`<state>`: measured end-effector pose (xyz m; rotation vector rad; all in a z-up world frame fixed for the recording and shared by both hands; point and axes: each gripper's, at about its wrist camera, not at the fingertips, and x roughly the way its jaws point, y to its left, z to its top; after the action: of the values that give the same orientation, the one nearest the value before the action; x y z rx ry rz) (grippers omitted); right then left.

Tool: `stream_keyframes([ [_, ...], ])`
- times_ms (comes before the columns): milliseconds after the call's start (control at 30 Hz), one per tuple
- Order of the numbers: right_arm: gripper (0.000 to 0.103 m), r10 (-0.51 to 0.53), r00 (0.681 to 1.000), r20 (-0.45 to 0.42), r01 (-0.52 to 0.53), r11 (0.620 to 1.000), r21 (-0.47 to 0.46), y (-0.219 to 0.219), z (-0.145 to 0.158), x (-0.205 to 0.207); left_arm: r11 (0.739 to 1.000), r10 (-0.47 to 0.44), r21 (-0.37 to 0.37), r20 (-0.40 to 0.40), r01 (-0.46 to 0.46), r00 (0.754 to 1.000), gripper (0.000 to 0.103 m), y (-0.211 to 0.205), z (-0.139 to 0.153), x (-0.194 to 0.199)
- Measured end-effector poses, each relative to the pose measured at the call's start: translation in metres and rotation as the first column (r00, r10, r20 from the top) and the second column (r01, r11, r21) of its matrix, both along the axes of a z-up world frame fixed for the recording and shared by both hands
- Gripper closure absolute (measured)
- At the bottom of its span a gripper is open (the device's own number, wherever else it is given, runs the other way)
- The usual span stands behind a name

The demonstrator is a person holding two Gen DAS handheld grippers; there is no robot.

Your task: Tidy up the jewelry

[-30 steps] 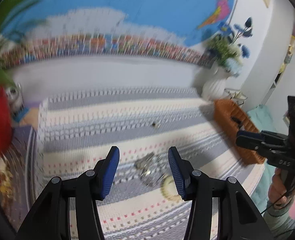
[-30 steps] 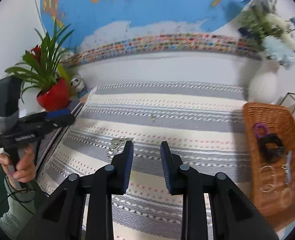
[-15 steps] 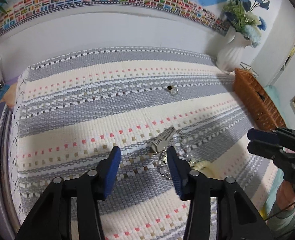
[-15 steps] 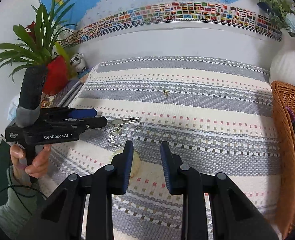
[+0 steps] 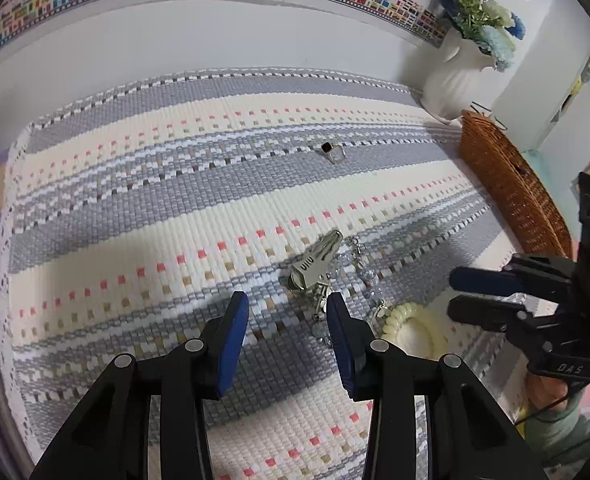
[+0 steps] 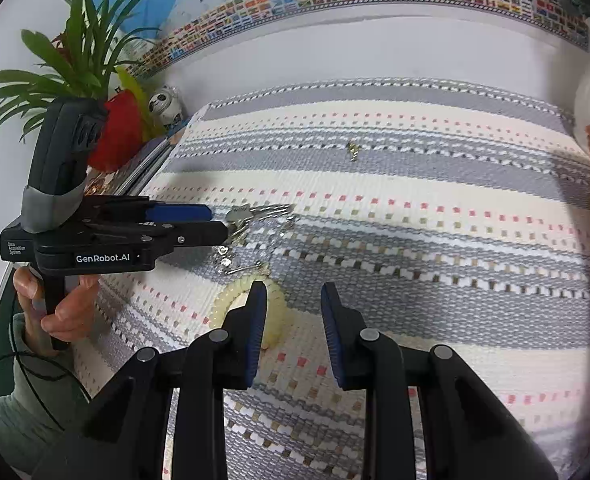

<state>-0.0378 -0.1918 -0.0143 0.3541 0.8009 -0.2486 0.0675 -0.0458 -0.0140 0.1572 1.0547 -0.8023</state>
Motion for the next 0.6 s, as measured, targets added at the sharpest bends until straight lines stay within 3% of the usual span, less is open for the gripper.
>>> stream_keyframes([
  [200,0.072,0.032,0.999,-0.036,-0.033,0.999,-0.024,0.013,-0.003,0.011,1.000,-0.007,-0.015,0.004,0.007,1.000,0.062,-0.002,-0.001,-0.001],
  [367,0.072,0.016,0.993,-0.118,-0.030,0.993,-0.115,0.025,-0.012,0.024,0.998,-0.024,-0.052,-0.024,0.023,0.999,0.062,-0.003,-0.001,-0.001],
  [567,0.074,0.014,0.985,-0.170,-0.057,0.967,-0.250,0.045,-0.016,0.028,1.000,-0.007,-0.002,0.030,0.007,1.000,0.062,-0.016,-0.002,-0.007],
  [600,0.080,0.012,0.983,-0.181,-0.063,0.959,-0.277,0.050,-0.016,0.027,1.000,-0.004,0.011,0.043,0.004,0.999,0.063,-0.018,-0.002,-0.009],
])
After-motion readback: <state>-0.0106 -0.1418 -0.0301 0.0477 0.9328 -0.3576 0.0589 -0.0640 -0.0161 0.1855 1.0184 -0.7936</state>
